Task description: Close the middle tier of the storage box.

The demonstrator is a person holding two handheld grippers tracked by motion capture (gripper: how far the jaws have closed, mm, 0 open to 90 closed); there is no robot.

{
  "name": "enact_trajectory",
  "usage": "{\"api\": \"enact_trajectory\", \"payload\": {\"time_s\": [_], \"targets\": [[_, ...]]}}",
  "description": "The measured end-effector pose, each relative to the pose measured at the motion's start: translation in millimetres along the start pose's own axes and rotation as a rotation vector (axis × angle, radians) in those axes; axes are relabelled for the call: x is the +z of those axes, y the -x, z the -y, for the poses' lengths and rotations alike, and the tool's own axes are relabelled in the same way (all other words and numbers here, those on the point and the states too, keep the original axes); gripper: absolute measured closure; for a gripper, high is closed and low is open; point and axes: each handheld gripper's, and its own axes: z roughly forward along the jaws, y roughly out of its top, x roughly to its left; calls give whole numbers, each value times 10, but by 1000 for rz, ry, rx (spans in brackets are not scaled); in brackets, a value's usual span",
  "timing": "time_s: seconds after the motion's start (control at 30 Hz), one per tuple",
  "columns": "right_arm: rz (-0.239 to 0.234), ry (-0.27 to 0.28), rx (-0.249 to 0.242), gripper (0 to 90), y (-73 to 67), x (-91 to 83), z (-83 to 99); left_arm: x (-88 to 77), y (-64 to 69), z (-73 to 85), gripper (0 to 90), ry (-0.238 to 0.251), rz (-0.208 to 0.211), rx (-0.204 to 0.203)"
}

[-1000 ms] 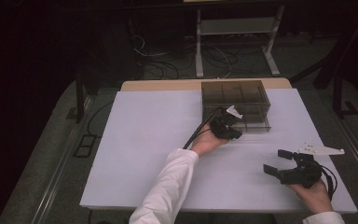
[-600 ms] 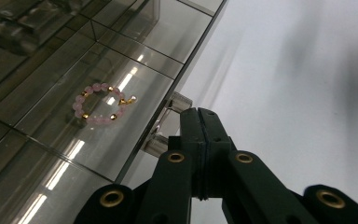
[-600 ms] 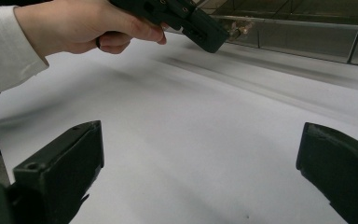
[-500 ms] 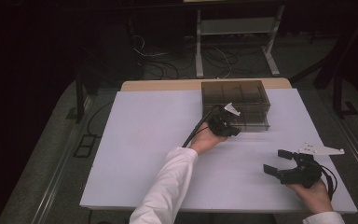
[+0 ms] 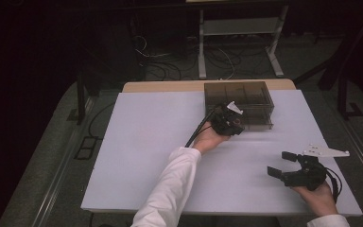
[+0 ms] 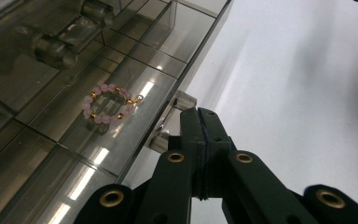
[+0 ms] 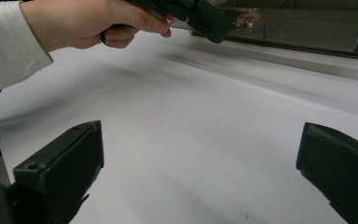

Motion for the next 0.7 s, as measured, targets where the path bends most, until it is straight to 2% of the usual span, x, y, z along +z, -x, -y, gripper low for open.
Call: {"api": "enact_trajectory", "payload": {"time_s": [0.1, 0.27, 0.33, 0.43, 0.47, 0.7], "targets": [[0, 0, 0, 3, 0, 0, 0, -3, -17, -2, 887, -5, -3, 2], [0, -1, 0, 3, -1, 1, -1, 4, -39, 10, 887, 6, -1, -21], [0, 0, -1, 3, 0, 1, 0, 2, -58, 9, 887, 4, -1, -10], [0, 0, 0, 3, 0, 2, 0, 10, -63, 5, 887, 12, -5, -24], [0, -1, 0, 3, 0, 2, 0, 2, -72, 4, 887, -1, -4, -16], [0, 0, -1, 3, -1, 1, -1, 20, -87, -2, 887, 5, -13, -30]]}}
